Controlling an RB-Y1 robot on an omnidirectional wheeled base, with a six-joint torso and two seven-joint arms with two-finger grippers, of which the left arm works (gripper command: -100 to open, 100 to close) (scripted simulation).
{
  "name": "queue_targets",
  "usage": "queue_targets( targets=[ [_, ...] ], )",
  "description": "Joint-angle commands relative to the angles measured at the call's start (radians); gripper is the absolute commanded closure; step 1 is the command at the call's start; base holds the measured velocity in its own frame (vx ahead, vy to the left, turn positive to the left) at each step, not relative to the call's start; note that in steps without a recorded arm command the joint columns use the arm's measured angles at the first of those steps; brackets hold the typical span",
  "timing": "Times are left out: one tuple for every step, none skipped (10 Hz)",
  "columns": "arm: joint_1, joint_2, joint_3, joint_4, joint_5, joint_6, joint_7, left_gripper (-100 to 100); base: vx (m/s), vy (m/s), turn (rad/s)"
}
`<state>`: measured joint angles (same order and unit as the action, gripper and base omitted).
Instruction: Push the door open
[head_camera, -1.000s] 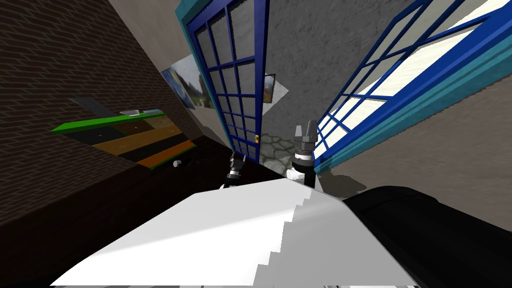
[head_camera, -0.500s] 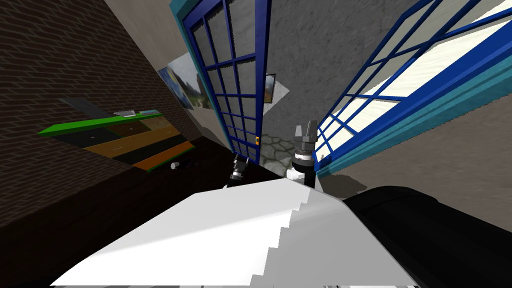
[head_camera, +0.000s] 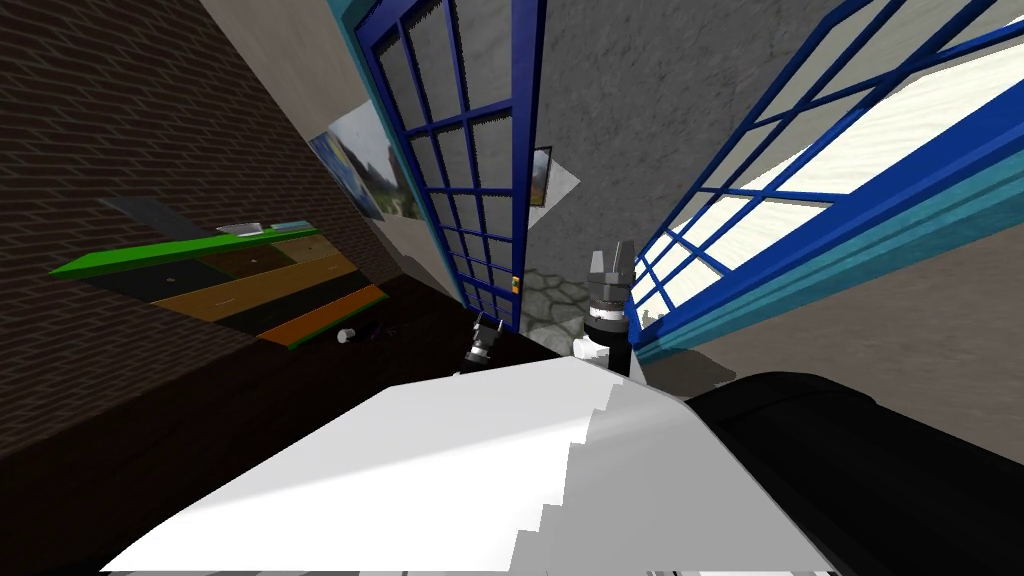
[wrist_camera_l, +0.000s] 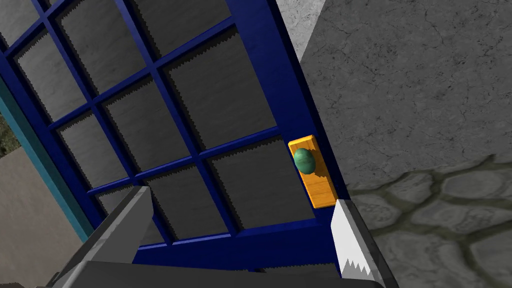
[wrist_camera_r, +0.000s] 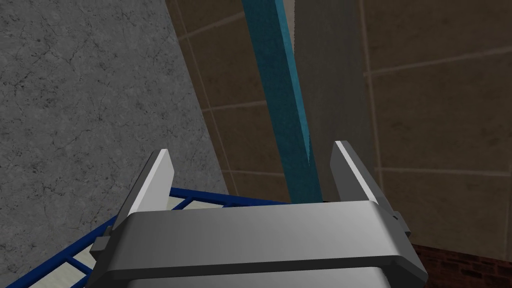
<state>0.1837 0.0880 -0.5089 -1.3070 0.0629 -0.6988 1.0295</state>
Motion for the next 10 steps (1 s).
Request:
queue_targets(
  targets=[
    [-0.011,0.0,-0.013,0.031,0.003,-0.005,0.034,-100,0.106,-0.001,-0.012],
    [-0.016,-0.002,-0.022,0.05,0.005,-0.008,0.052,-100,0.112,-0.005,-0.005],
    [-0.022,-0.003,-0.03,0.068,0.006,-0.011,0.07,-100,0.11,0.018,-0.006],
    [-0.027,-0.005,-0.039,0.087,0.008,-0.015,0.089,-100,0.088,0.019,-0.011],
    [-0.033,-0.006,-0.047,0.105,0.009,-0.018,0.106,-100,0.084,0.006,-0.011],
    [-0.038,-0.008,-0.055,0.122,0.011,-0.021,0.123,-100,0.094,0.001,-0.007],
    [-0.043,-0.01,-0.063,0.139,0.012,-0.023,0.139,-100,0.102,0.004,-0.008],
    [-0.048,-0.012,-0.071,0.156,0.014,-0.026,0.156,-100,0.105,0.008,-0.01],
    [-0.053,-0.014,-0.078,0.173,0.015,-0.029,0.172,-100,0.111,0.016,-0.009],
    [-0.058,-0.016,-0.086,0.19,0.016,-0.032,0.189,-100,0.101,0.008,-0.011]
  ],
)
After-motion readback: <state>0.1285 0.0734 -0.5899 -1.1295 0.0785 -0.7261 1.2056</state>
